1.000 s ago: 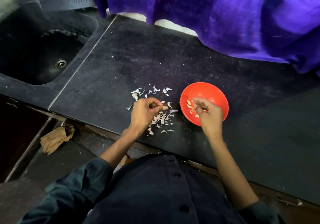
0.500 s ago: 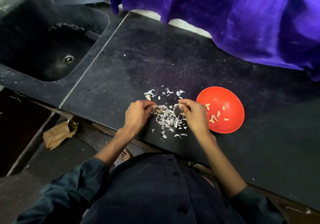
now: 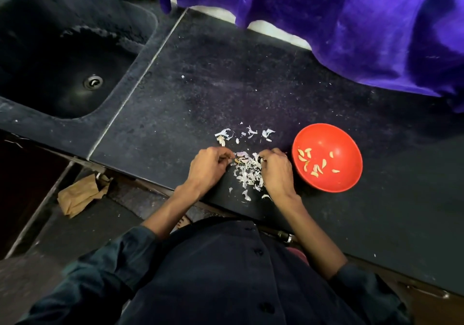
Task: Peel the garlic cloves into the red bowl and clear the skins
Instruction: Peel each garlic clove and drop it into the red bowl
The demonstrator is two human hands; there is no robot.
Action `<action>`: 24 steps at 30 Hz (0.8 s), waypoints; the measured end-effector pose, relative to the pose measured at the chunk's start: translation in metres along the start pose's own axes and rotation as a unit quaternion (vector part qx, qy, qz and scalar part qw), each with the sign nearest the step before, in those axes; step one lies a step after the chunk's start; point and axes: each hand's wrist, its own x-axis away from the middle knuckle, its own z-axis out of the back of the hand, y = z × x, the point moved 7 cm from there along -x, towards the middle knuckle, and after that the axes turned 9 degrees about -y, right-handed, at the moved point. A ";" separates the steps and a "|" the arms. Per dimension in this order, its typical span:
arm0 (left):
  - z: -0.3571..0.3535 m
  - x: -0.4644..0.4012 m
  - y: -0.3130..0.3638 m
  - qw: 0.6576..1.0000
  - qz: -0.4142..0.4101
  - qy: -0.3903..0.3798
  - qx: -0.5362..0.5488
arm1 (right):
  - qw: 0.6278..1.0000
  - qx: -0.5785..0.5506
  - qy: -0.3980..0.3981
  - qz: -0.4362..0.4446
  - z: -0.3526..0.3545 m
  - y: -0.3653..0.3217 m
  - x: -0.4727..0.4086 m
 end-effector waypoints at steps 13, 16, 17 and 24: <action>-0.009 -0.001 0.010 0.997 -0.018 -0.022 0.071 | 0.982 -0.161 0.052 0.079 0.014 0.006 0.009; -0.014 0.000 0.019 0.989 -0.025 -0.039 0.137 | 0.963 -0.255 0.047 0.069 0.016 0.010 0.008; -0.017 0.001 0.023 0.984 -0.029 -0.050 0.168 | 0.948 -0.313 0.038 0.048 0.016 0.012 0.007; -0.027 0.003 0.045 0.963 -0.083 -0.057 0.249 | 0.751 -0.660 -0.031 -0.016 0.018 0.012 0.016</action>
